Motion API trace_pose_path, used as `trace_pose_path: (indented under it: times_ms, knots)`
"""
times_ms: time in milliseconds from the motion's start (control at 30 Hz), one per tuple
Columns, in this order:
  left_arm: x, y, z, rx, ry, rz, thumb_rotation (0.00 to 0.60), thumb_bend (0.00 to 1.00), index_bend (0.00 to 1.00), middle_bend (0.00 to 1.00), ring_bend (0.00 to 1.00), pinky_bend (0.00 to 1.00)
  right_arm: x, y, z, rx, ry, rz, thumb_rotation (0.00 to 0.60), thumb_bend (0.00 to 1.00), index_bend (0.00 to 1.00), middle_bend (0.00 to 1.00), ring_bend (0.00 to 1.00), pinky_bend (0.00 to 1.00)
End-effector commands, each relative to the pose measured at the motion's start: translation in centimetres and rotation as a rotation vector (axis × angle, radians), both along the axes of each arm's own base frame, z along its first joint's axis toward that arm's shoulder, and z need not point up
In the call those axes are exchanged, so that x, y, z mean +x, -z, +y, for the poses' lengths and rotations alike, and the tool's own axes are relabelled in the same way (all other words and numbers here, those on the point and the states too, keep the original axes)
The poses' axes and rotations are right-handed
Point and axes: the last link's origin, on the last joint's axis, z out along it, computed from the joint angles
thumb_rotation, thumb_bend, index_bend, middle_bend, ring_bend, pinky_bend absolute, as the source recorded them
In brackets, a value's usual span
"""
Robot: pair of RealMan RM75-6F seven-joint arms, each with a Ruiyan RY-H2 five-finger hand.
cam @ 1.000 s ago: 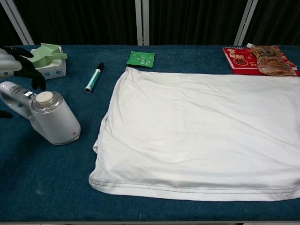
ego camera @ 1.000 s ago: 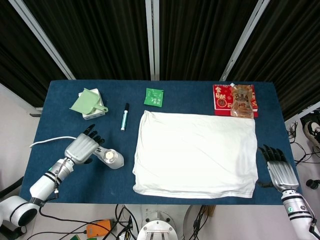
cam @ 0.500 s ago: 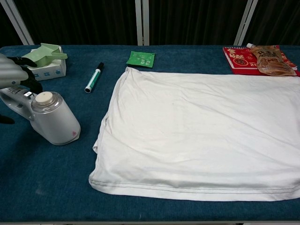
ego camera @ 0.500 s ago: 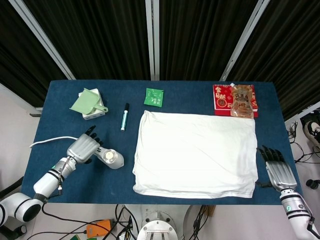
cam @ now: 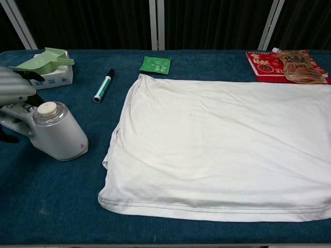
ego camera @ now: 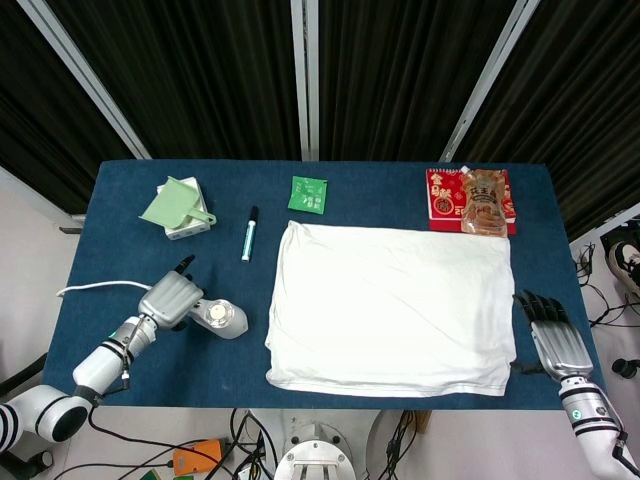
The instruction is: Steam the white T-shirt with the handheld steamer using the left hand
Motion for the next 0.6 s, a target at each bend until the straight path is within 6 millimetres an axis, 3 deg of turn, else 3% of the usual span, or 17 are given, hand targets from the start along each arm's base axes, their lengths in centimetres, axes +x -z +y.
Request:
trace_pose_path:
  times_ms: [33, 400, 600]
  knots:
    - [0.02, 0.15, -0.15, -0.011, -0.017, -0.009, 0.6, 0.1, 0.58, 0.61, 0.46, 0.0, -0.04, 0.01, -0.04, -0.001, -0.001, -0.001, 0.6, 0.06, 0.0, 0.04, 0.0, 0.0]
    - [0.13, 0.69, -0.58, -0.066, -0.087, -0.046, 0.6, 0.12, 0.61, 0.65, 0.54, 0.0, -0.27, -0.08, -0.08, -0.007, 0.002, -0.007, 0.6, 0.06, 0.0, 0.04, 0.0, 0.0]
    - [-0.01, 0.76, -0.73, -0.089, -0.135, -0.055, 0.6, 0.15, 0.69, 0.72, 0.6, 0.0, -0.37, -0.17, -0.09, -0.012, 0.006, -0.011, 0.6, 0.06, 0.0, 0.04, 0.0, 0.0]
